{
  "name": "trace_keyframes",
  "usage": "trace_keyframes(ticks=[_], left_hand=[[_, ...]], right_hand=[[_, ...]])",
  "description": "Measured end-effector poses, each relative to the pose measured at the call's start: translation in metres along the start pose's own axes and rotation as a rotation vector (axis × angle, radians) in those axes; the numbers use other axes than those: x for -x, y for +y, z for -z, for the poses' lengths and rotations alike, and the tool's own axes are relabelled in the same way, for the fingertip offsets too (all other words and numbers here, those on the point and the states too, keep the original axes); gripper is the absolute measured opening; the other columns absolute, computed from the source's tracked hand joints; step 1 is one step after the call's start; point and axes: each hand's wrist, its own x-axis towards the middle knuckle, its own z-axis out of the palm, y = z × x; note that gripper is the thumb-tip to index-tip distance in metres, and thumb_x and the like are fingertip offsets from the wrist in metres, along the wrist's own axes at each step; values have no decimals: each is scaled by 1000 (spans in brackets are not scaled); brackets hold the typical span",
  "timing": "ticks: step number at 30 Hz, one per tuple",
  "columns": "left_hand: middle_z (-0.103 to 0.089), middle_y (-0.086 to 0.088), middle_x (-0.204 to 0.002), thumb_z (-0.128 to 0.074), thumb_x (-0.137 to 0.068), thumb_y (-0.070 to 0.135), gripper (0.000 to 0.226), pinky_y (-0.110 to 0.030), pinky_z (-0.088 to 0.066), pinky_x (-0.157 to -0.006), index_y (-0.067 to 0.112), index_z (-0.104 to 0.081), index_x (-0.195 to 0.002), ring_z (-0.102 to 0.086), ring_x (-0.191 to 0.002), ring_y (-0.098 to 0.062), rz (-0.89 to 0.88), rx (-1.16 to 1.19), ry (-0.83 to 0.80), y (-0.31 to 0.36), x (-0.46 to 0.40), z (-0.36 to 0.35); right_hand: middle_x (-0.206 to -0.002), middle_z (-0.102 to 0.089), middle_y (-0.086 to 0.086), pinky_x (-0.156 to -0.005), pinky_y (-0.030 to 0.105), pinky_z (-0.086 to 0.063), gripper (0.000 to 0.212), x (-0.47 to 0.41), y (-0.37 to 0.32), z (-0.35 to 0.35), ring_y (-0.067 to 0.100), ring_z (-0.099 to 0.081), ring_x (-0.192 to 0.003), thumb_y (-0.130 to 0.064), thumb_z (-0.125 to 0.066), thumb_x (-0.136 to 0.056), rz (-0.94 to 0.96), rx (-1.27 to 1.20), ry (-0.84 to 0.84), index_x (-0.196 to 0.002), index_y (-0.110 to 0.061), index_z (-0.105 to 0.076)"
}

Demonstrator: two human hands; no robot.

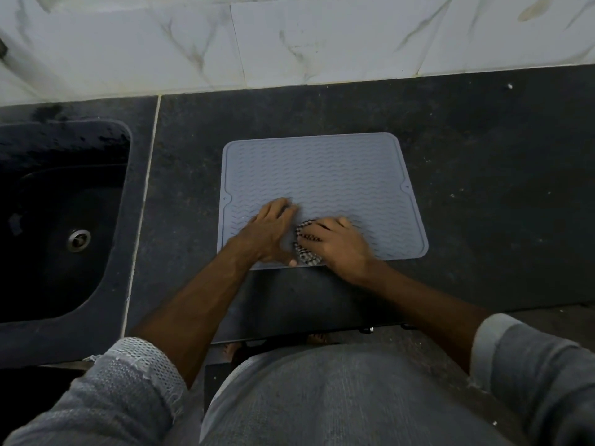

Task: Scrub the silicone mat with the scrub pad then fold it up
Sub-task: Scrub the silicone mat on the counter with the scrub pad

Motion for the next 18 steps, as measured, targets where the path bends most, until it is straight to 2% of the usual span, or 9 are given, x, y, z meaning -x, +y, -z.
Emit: trace_keyframes(ticks=[6, 9, 11, 14, 18], left_hand=[[4, -4, -158, -81, -66, 48, 120, -48, -14, -117, 19, -3, -152, 2, -145, -25, -5, 8, -3, -2, 1, 0], [3, -2, -158, -82, -64, 47, 121, -48, -14, -116, 19, -4, -152, 2, -145, -25, 9, 11, -8, 0, -1, 0], [3, -3, -158, -83, -63, 47, 122, -48, -14, -116, 19, -4, -152, 2, -145, -26, 25, 0, -10, 1, -2, 1], [0, -6, -158, -84, -63, 45, 121, -49, -18, -116, 18, -6, -152, 0, -145, -28, 28, -34, 13, 2, -3, 0], [2, -4, -158, -83, -62, 47, 122, -50, -17, -116, 18, -5, -152, 1, -145, -27, 24, 0, 2, 0, -2, -1]], right_hand=[[-123, -61, 5, -86, 39, -45, 55, 44, 45, 6, 28, -55, -112, -14, -76, -67, 56, 116, -9, -119, -20, -62], [-119, -63, 3, -83, 37, -44, 46, 31, 38, 9, 27, -57, -108, -17, -76, -70, 54, 108, 36, -115, -21, -64], [-117, -64, 1, -82, 35, -39, 40, 15, 21, 6, 26, -59, -106, -19, -74, -74, 80, 87, 92, -113, -22, -65], [-113, -66, -3, -80, 34, -36, 34, -5, -3, 0, 23, -59, -103, -21, -74, -74, 133, 70, 94, -107, -23, -68], [-117, -64, 0, -84, 36, -37, 35, 13, 17, 0, 26, -58, -108, -17, -72, -74, 161, 78, 86, -109, -21, -67]])
